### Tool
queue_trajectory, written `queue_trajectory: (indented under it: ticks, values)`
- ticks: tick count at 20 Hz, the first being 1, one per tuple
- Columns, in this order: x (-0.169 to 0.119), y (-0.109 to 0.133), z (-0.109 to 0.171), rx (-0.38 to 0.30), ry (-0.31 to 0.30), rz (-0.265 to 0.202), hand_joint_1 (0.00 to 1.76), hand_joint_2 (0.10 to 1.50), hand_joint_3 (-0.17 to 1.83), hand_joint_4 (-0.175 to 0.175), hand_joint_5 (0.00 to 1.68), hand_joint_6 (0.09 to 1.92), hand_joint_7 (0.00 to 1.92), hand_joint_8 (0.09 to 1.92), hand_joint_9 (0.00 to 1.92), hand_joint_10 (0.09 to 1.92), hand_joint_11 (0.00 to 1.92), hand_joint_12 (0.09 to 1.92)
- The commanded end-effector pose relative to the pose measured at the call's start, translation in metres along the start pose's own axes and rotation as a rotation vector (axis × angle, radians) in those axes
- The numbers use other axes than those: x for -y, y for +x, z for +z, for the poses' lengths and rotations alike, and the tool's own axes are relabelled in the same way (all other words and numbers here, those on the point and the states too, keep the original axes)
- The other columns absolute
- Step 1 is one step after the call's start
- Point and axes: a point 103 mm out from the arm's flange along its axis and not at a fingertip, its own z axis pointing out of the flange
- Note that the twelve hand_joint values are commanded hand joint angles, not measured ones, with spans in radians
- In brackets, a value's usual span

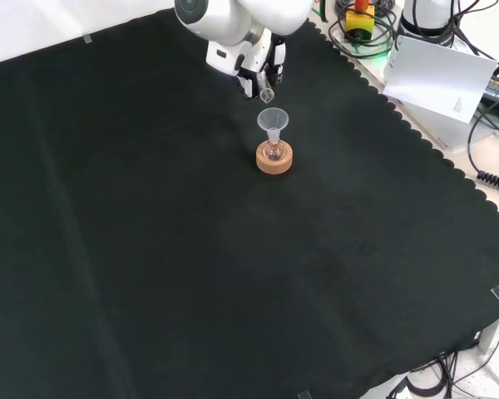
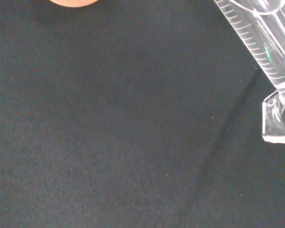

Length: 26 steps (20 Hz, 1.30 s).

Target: Pour the water from the graduated cylinder into the round-bottom flask.

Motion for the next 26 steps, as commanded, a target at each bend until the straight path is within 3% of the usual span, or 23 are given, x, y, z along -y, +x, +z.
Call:
queue_trajectory:
  ticks: [1,26]
  values:
    - [0.003,0.000,0.001,0.021,0.024,0.014,1.13,1.15,0.00,-0.148,0.93,1.10,1.28,0.32,1.43,0.09,1.29,0.72]
    - [0.005,0.015,-0.001,0.145,0.122,0.065,1.13,1.15,0.00,-0.149,0.93,1.10,1.28,0.31,1.43,0.09,1.28,0.72]
